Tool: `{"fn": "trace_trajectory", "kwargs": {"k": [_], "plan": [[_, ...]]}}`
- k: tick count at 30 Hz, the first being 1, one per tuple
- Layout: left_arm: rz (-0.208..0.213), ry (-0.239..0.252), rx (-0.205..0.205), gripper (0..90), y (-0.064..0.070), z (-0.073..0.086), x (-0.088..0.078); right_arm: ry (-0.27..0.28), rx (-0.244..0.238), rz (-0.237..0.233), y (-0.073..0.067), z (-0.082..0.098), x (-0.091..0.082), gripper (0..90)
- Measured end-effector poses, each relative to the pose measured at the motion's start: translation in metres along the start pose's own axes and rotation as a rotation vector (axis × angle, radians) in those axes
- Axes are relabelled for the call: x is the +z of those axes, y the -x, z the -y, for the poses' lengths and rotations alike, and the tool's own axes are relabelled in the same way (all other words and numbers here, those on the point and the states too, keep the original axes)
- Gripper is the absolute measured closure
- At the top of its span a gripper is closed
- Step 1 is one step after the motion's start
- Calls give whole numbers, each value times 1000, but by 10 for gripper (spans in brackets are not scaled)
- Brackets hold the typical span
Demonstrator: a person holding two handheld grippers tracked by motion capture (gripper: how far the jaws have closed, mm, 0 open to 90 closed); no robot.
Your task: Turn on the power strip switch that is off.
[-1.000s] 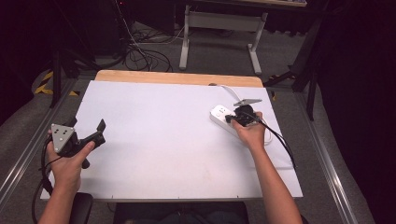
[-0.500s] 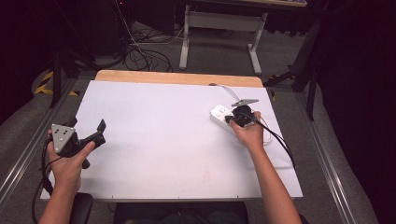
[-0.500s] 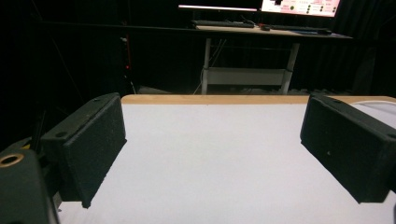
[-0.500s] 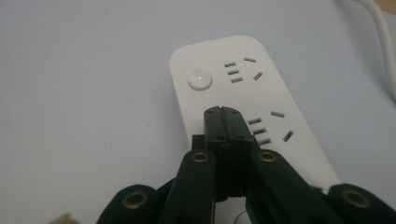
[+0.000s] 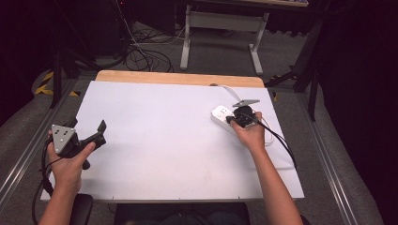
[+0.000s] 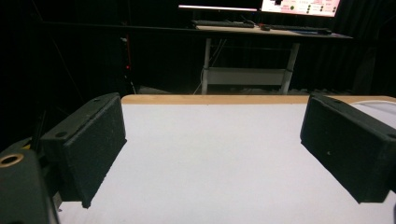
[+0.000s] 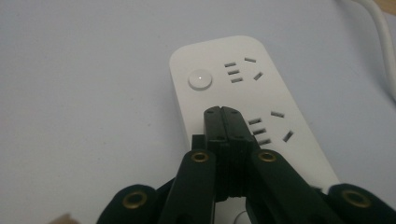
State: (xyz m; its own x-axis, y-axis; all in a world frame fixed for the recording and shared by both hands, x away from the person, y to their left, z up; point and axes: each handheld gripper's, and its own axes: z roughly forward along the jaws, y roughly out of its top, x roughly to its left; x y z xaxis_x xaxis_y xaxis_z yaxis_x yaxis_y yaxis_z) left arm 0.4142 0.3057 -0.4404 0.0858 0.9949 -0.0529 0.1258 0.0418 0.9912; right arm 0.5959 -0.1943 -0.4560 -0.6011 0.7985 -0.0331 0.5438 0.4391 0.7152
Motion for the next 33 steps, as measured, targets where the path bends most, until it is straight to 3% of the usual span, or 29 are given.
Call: {"fn": "trace_trajectory", "kwargs": {"k": [15,22,33], "plan": [[-24,1,-9,73,-4,1,-9,-20,18,-24,3,-3,0,900],[-33,6,-7,73,-6,2,-14,-25,-9,0,0,-4,0,900],[-18,6,-5,66,-5,1,-14,-27,-11,12,-2,-4,0,900]]}}
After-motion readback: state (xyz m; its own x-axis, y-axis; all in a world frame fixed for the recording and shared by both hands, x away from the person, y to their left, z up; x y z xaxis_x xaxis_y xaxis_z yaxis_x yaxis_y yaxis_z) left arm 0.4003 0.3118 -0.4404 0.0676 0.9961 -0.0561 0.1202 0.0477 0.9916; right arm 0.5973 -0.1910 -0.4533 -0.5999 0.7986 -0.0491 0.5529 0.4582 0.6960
